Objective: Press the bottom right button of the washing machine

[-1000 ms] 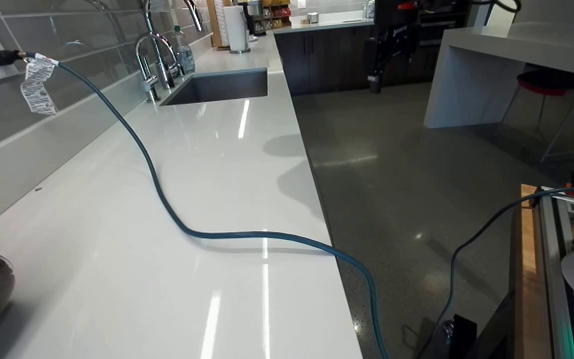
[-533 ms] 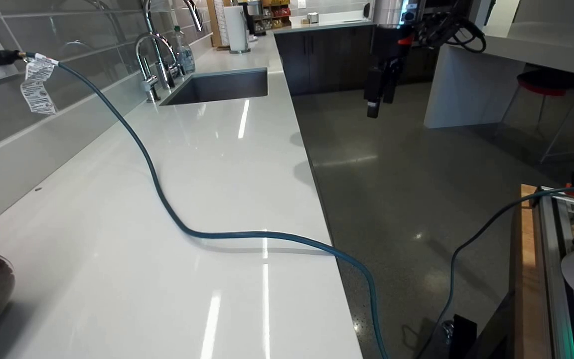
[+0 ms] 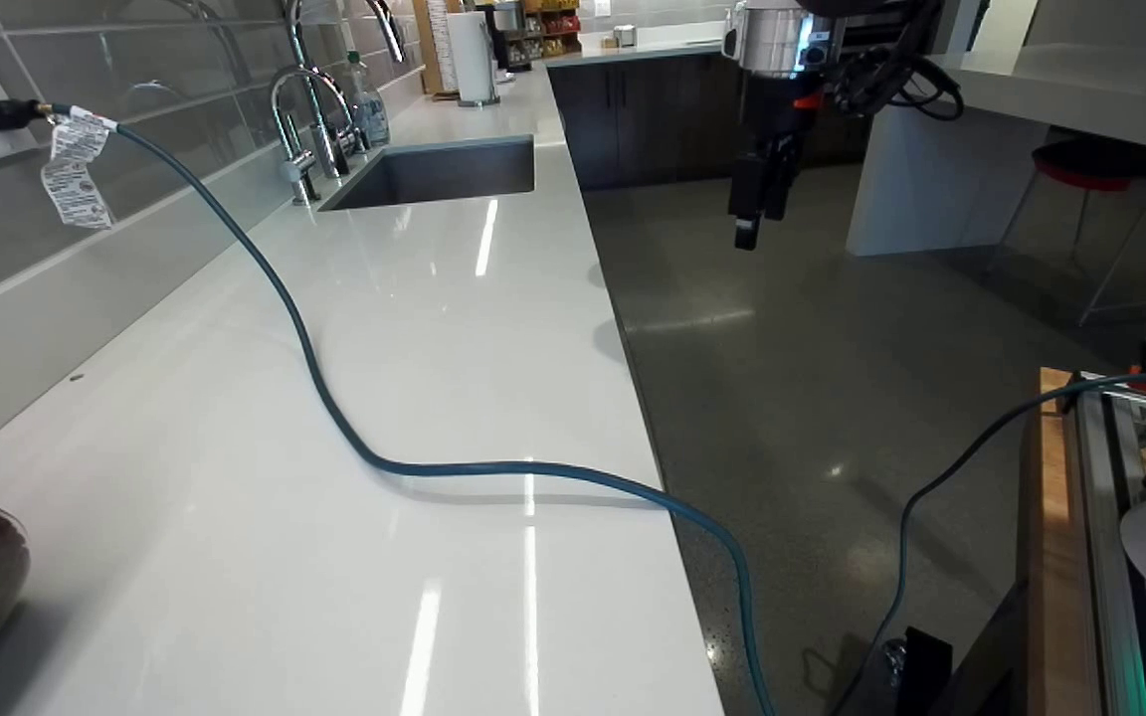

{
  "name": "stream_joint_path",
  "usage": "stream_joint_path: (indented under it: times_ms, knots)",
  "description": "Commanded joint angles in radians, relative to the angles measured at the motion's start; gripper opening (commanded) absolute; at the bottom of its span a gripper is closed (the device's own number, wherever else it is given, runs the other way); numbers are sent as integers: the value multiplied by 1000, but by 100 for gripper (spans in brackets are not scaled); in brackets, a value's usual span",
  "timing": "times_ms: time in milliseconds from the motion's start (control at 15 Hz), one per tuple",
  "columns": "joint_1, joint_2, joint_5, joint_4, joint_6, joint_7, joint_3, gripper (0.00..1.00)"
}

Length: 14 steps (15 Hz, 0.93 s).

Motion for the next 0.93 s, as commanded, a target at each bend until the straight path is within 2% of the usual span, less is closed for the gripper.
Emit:
stream_joint_path:
  times_ms: [0,133,400,667,867]
  knots:
    - [-1,-1,0,1,-2,1,1,100]
    - [-2,39,-26,26,-26,23,12,100]
    - [16,144,-45,77,-68,-135,12,100]
    - [7,228,-152,115,-20,-221,19,100]
    - [0,264,-179,128,41,-287,21,100]
